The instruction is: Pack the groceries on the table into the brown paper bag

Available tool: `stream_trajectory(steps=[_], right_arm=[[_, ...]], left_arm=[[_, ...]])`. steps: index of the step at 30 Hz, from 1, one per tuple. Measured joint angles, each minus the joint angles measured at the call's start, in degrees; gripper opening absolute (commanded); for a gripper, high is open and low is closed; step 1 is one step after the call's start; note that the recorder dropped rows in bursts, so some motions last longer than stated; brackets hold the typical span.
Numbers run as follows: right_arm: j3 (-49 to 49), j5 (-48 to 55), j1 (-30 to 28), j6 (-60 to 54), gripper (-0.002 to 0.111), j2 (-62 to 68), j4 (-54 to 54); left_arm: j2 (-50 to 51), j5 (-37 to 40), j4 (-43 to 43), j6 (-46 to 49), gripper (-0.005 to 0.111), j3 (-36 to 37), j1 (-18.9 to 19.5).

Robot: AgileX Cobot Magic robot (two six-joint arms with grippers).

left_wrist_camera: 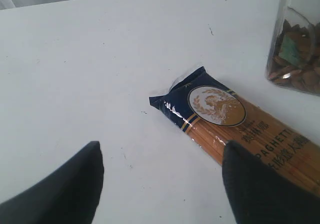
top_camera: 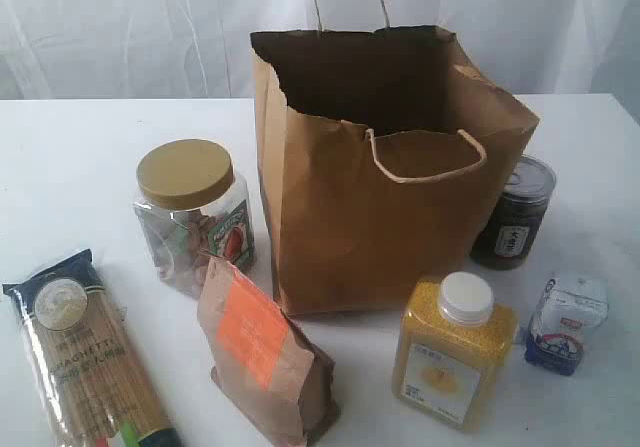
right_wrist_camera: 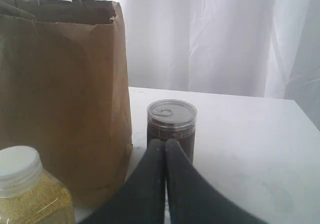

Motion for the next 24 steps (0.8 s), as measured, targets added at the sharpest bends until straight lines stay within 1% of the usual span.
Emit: stream_trajectory(steps=[18,20,24], right_arm=[[0.00,-0.52,0.00,0.00,0.000,0.00,0.00],[0.00,-2.30,0.00,1.47,0.000,0.00,0.84],[0.00,-8.58,0.00,11.20,0.000,0.00,4.79]], left_arm=[[0.00,0.00,0.00,0.00,0.070,0.00,0.00],[0.00,0.00,0.00,0.00,0.070,0.00,0.00],[0.00,0.00,0.00,0.00,0.070,0.00,0.00]])
